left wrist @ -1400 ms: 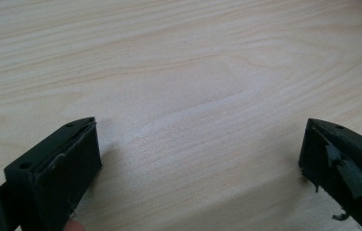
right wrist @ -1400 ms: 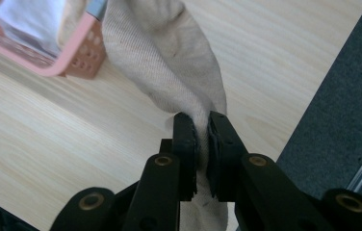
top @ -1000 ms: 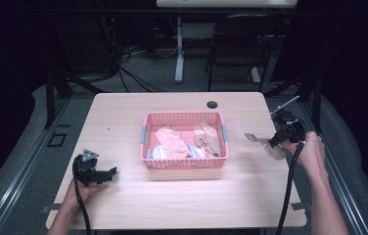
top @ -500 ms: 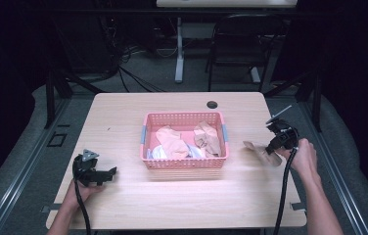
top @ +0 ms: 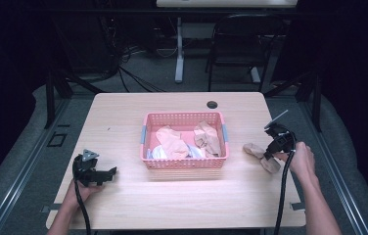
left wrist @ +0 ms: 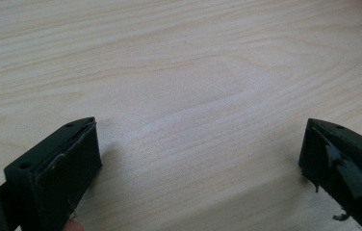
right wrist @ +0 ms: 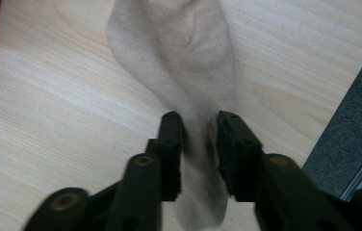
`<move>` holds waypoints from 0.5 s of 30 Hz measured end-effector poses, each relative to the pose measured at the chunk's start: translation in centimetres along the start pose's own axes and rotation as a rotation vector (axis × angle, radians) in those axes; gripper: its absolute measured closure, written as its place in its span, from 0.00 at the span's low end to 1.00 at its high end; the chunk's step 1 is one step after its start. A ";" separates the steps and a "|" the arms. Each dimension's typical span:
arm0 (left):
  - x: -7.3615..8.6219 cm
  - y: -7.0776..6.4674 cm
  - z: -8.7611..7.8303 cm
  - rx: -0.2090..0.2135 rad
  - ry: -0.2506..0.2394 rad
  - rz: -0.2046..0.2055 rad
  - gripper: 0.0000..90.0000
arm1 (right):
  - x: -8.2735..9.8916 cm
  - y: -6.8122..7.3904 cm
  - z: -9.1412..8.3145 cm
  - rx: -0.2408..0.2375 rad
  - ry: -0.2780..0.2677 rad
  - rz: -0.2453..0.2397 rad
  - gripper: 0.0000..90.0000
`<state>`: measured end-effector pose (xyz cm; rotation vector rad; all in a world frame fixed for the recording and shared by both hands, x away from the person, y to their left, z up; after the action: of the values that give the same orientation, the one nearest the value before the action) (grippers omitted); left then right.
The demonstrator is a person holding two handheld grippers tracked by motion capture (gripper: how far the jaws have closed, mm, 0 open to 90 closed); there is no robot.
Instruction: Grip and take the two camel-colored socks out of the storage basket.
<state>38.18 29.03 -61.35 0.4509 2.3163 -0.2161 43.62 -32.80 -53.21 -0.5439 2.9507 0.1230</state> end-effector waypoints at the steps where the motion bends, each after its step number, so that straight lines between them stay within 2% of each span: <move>1: 0.0 0.0 0.0 0.000 0.000 0.000 0.01 | 0.0 0.0 0.0 0.016 -0.014 0.005 0.60; 3: 0.0 0.0 0.0 0.000 0.000 0.000 0.01 | -0.1 0.0 -0.4 0.019 -0.022 -0.002 0.45; 4: 0.0 0.0 0.0 0.000 0.000 0.000 0.01 | 0.0 0.1 -0.7 0.020 -0.039 0.000 0.32; 5: 0.0 0.0 0.0 0.000 0.000 0.000 0.01 | 0.0 0.1 -0.7 0.020 -0.039 0.000 0.32; 8: 0.0 0.0 0.0 0.000 0.000 0.000 0.01 | 0.0 0.3 -1.3 0.004 -0.063 -0.011 0.16; 9: 0.0 0.0 0.0 0.000 0.000 -0.001 0.01 | 0.0 0.3 -1.7 -0.006 -0.055 -0.025 0.15; 10: 0.0 0.0 0.0 0.000 0.000 0.000 0.01 | 0.0 0.4 -1.8 -0.015 -0.082 -0.016 0.10; 11: 0.0 0.0 0.0 0.000 0.000 0.000 0.01 | 0.0 0.4 -2.2 -0.010 -0.064 -0.035 0.03; 12: 0.0 0.0 0.0 0.000 0.000 0.000 0.01 | 0.0 0.5 -2.4 0.004 -0.062 -0.034 0.00; 15: 0.0 0.0 0.0 0.000 0.000 0.000 0.01 | -0.1 0.8 -3.2 0.015 -0.068 -0.037 0.00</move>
<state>38.18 29.03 -61.35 0.4506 2.3161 -0.2160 43.04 -32.33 -49.95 -0.5804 2.8714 0.1127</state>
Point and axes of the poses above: each handheld gripper's, and its own axes: z roughly forward along the jaws, x roughly out of its underside, y roughly to its left, the point moved 3 cm from there along z, roughly forward along the jaws, and after that the axes turned 1 degree about x, right-handed, at the moved point
